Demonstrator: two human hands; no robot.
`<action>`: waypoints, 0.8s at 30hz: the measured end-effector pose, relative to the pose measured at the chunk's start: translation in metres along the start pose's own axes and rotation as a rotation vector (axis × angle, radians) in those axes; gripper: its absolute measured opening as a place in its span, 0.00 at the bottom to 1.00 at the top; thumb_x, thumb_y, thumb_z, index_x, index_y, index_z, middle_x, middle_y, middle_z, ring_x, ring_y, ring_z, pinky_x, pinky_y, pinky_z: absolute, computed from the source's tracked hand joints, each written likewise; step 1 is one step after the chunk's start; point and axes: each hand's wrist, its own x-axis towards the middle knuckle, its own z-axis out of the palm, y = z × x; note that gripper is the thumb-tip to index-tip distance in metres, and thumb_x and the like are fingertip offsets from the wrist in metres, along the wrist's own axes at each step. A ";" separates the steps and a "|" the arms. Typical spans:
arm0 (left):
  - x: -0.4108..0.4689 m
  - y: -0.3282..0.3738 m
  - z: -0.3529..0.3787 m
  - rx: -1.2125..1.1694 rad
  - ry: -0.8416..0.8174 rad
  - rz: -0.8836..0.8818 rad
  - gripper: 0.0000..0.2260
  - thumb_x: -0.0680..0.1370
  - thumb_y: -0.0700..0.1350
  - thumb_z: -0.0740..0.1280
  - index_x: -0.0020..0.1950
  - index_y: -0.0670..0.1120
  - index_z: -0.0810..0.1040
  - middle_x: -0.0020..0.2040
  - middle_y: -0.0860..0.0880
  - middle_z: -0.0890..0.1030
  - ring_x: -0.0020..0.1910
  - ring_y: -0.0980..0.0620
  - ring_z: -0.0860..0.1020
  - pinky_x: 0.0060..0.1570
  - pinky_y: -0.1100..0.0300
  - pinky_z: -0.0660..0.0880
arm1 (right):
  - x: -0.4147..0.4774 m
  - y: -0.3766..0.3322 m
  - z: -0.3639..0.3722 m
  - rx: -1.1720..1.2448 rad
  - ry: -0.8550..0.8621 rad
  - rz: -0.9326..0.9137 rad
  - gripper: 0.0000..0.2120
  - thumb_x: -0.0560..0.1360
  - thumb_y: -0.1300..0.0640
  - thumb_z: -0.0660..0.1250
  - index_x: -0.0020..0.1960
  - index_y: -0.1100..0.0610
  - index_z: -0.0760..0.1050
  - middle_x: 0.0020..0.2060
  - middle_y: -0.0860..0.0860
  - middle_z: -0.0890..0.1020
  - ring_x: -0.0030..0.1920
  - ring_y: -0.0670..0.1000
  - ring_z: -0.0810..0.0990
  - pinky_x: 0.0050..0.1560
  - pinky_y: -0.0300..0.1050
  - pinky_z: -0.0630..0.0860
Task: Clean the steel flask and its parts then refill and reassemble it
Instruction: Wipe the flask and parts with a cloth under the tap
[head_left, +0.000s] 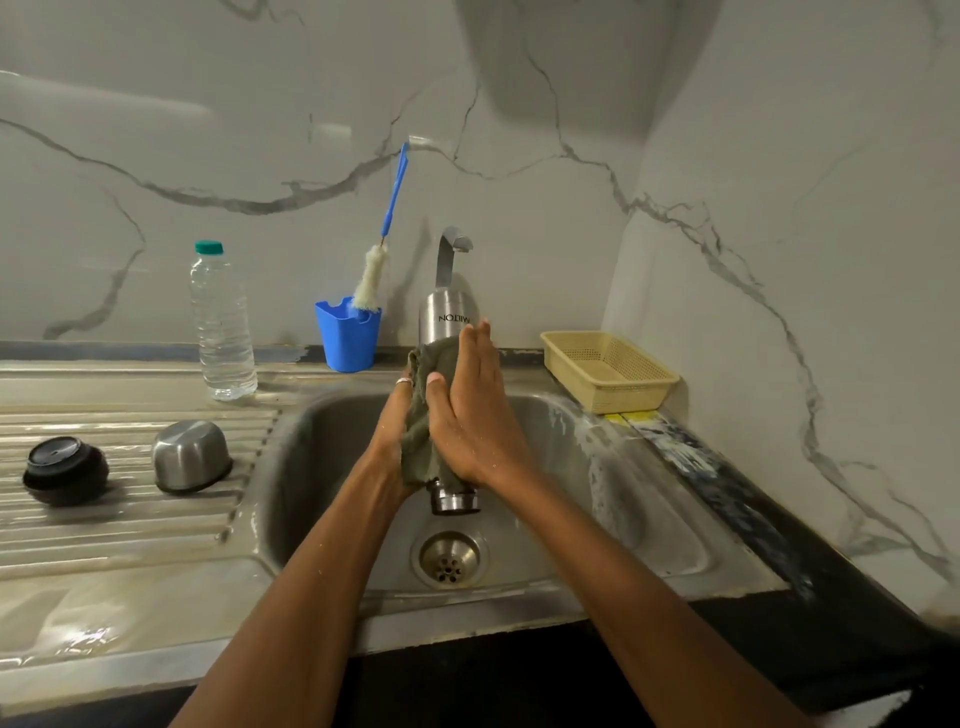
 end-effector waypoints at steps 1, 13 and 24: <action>-0.002 -0.002 0.002 -0.001 0.000 -0.037 0.20 0.85 0.54 0.56 0.48 0.42 0.81 0.36 0.45 0.84 0.34 0.50 0.83 0.33 0.58 0.81 | 0.009 -0.001 -0.003 -0.020 0.009 -0.002 0.32 0.86 0.50 0.52 0.83 0.56 0.39 0.82 0.50 0.37 0.82 0.51 0.38 0.80 0.48 0.43; 0.003 0.004 -0.006 -0.084 0.027 -0.009 0.21 0.81 0.59 0.61 0.49 0.44 0.84 0.42 0.45 0.83 0.40 0.47 0.83 0.42 0.51 0.80 | 0.038 -0.011 0.008 0.064 -0.090 0.055 0.31 0.87 0.48 0.50 0.83 0.55 0.41 0.83 0.51 0.41 0.82 0.50 0.43 0.80 0.50 0.48; 0.000 0.003 0.000 -0.045 0.011 0.013 0.21 0.86 0.52 0.54 0.47 0.42 0.81 0.35 0.46 0.83 0.34 0.52 0.82 0.33 0.59 0.81 | 0.007 -0.001 0.005 -0.073 0.002 -0.071 0.30 0.87 0.52 0.50 0.83 0.57 0.39 0.82 0.52 0.37 0.80 0.49 0.33 0.78 0.45 0.37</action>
